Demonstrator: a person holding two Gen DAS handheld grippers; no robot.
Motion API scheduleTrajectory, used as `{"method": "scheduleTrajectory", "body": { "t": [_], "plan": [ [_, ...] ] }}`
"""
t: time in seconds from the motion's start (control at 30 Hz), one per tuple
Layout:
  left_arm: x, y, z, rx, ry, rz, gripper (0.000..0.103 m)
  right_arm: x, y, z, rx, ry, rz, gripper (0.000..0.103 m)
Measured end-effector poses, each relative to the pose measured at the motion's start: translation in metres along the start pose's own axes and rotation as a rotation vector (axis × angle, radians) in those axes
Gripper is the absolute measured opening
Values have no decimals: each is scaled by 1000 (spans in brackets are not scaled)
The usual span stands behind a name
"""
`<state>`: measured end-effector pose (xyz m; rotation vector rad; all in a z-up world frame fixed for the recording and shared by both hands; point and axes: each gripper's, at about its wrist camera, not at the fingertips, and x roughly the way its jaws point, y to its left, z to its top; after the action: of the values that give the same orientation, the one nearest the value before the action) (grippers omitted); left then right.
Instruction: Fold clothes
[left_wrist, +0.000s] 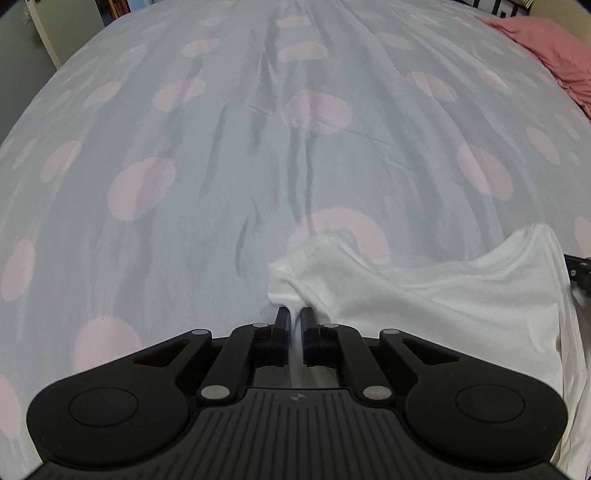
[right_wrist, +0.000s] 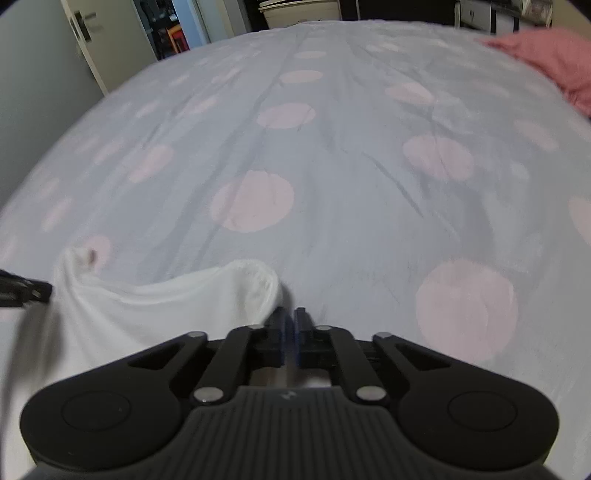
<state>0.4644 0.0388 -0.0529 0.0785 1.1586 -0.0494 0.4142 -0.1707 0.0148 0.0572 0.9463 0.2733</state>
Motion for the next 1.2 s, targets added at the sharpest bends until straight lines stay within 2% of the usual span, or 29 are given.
{"method": "scheduleTrajectory", "body": {
  "t": [0.17, 0.2, 0.3, 0.37, 0.53, 0.63, 0.77, 1.0, 1.2],
  "plan": [
    [1, 2, 5, -34, -33, 4, 5, 3, 9, 6, -15, -27, -60, 4],
    [-2, 5, 6, -46, -53, 8, 8, 1, 8, 7, -5, -34, -65, 4],
    [-24, 17, 8, -83, -207, 80, 10, -12, 7, 9, -4, -38, -76, 7],
    [-33, 27, 9, -135, -193, 49, 10, -24, 6, 10, -21, -41, -79, 7],
    [-69, 27, -9, -101, -207, 25, 20, -62, 5, 3, -43, -48, -77, 8],
    [-93, 21, -30, -42, -211, -29, 22, -88, 8, -10, -58, -45, -64, 8],
    [-127, 7, -66, 80, -219, -73, 23, -131, 17, -35, -109, -47, -29, 24],
    [-197, -13, -150, 288, -259, -124, 23, -214, 39, -104, -223, -27, 66, 25],
    [-246, -31, -238, 473, -290, -168, 26, -274, 61, -175, -289, -6, 173, 31]
  ]
}}
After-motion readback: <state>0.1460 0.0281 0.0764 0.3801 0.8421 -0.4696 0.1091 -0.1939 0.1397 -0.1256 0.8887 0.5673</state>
